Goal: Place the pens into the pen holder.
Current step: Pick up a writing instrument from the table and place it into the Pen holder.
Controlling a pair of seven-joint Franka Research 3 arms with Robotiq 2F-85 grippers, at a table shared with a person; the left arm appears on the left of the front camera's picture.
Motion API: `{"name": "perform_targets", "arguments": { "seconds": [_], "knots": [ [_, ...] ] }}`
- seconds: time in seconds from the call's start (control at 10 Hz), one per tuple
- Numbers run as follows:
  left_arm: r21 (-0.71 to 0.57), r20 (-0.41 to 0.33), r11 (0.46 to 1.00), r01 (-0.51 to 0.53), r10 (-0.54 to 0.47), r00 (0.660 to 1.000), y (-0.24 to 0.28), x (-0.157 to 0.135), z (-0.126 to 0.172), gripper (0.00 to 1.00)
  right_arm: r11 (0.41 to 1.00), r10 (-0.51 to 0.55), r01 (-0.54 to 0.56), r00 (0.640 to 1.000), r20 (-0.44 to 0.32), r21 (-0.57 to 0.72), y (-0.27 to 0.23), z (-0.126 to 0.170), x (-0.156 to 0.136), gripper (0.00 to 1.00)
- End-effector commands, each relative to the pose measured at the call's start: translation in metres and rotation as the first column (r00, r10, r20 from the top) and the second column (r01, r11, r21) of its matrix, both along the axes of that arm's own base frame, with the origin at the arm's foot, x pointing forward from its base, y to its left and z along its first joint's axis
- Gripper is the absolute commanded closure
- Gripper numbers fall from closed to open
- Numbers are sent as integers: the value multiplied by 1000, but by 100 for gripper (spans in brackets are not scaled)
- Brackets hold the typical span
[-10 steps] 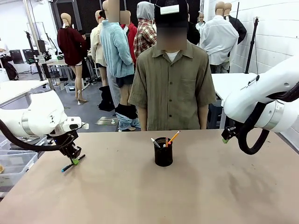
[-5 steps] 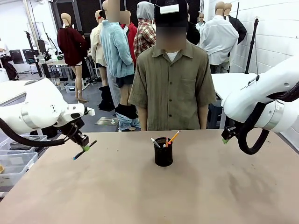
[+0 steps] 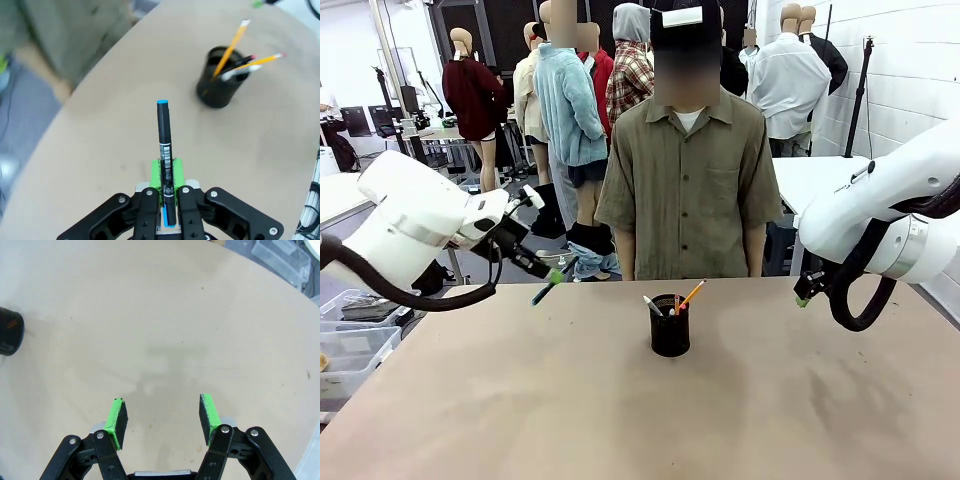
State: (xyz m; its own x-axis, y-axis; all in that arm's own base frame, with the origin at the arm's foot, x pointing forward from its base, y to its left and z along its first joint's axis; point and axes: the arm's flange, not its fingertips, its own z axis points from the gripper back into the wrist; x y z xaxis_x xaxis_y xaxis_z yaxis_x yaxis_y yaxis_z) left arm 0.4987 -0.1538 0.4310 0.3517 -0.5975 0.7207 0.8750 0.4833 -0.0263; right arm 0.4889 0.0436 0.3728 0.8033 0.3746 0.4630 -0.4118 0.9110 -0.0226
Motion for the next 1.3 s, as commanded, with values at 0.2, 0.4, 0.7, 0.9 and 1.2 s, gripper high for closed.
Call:
{"name": "perform_targets", "arguments": {
  "seconds": [0.2, 0.4, 0.7, 0.9, 1.2],
  "knots": [
    [-227, 151, 921, 317, -288, 946, -43, 34, -15, 100, 1000, 11, -11, 1000, 5, 17, -3, -2, -1, 27],
    [-294, 218, 861, 415, -363, 906, -81, 45, -17, 100, 1000, 11, -11, 1000, 5, 17, -3, -2, -1, 27],
    [-345, 292, 789, 508, -425, 857, -126, 61, -28, 100, 1000, 11, -11, 1000, 5, 17, -3, -2, -1, 27],
    [-360, 307, 746, 561, -473, 826, -153, 62, -44, 100, 1000, 11, -11, 1000, 5, 17, -3, -2, -1, 27],
    [-397, 349, 701, 592, -481, 804, -170, 66, -66, 100, 1000, 11, -11, 1000, 5, 17, -3, -2, -1, 27]
  ]
}}
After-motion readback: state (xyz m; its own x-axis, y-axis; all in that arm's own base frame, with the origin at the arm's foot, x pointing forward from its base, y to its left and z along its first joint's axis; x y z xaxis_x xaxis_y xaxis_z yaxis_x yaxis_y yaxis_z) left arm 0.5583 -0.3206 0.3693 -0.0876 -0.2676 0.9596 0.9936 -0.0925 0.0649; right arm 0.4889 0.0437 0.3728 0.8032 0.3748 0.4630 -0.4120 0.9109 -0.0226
